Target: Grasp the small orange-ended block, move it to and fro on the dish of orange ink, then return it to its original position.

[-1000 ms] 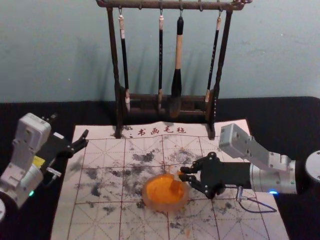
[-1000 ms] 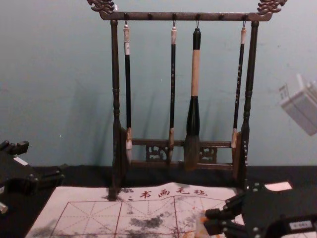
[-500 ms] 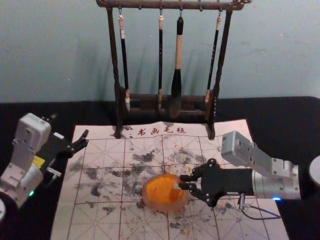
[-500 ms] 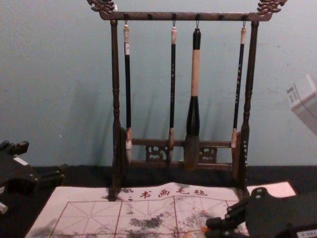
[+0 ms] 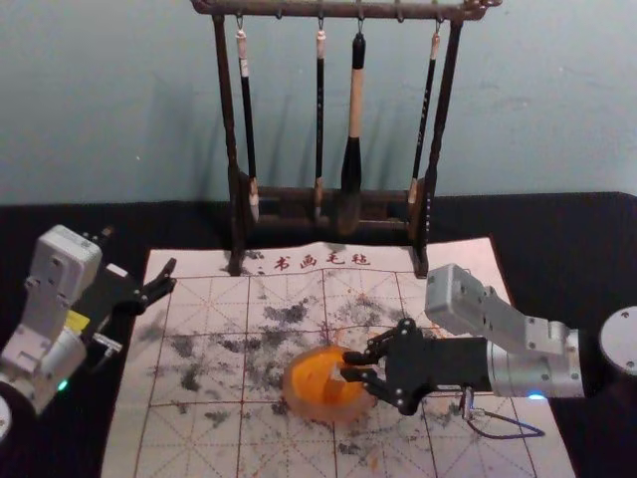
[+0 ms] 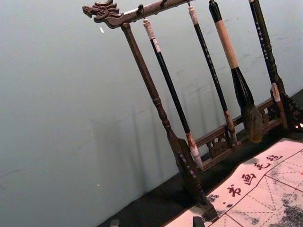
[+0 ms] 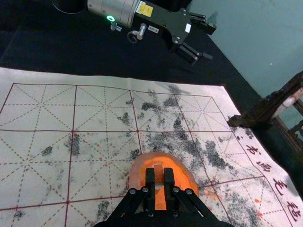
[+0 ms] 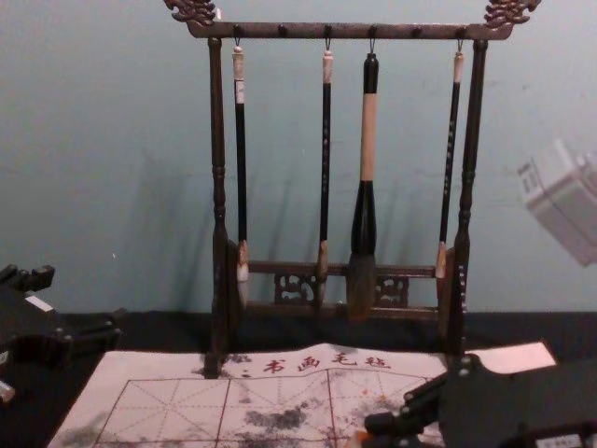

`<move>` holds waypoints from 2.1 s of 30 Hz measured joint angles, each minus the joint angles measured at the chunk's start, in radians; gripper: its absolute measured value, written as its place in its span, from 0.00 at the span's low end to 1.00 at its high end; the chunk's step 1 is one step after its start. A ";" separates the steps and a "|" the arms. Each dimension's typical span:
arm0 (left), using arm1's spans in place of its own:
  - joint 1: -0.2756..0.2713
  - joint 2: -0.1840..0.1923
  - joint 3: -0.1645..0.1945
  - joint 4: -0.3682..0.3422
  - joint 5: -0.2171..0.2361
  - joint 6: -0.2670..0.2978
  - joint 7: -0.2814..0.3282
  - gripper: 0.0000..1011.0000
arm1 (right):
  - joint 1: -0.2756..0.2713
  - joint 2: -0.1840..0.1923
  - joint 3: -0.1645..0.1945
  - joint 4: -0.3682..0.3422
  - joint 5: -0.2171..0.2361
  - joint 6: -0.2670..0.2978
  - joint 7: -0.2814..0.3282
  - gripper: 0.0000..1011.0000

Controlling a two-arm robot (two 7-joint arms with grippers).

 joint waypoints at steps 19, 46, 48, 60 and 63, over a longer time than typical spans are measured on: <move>0.000 0.000 0.000 0.000 0.000 0.000 0.000 0.99 | 0.039 -0.044 -0.019 0.056 -0.018 0.005 -0.009 0.08; 0.000 0.000 0.000 0.000 0.000 0.000 0.000 0.99 | 0.050 -0.042 0.005 0.084 -0.022 0.013 -0.025 0.08; 0.000 0.000 0.000 0.000 0.000 0.000 0.000 0.99 | 0.042 -0.032 0.009 0.072 -0.017 0.011 -0.024 0.08; 0.000 0.000 0.000 0.000 0.000 0.000 0.000 0.99 | -0.014 0.022 0.029 -0.012 0.015 0.000 -0.015 0.08; 0.000 0.000 0.000 0.000 0.000 0.000 0.000 0.99 | -0.021 0.028 0.029 -0.024 0.019 -0.001 -0.012 0.08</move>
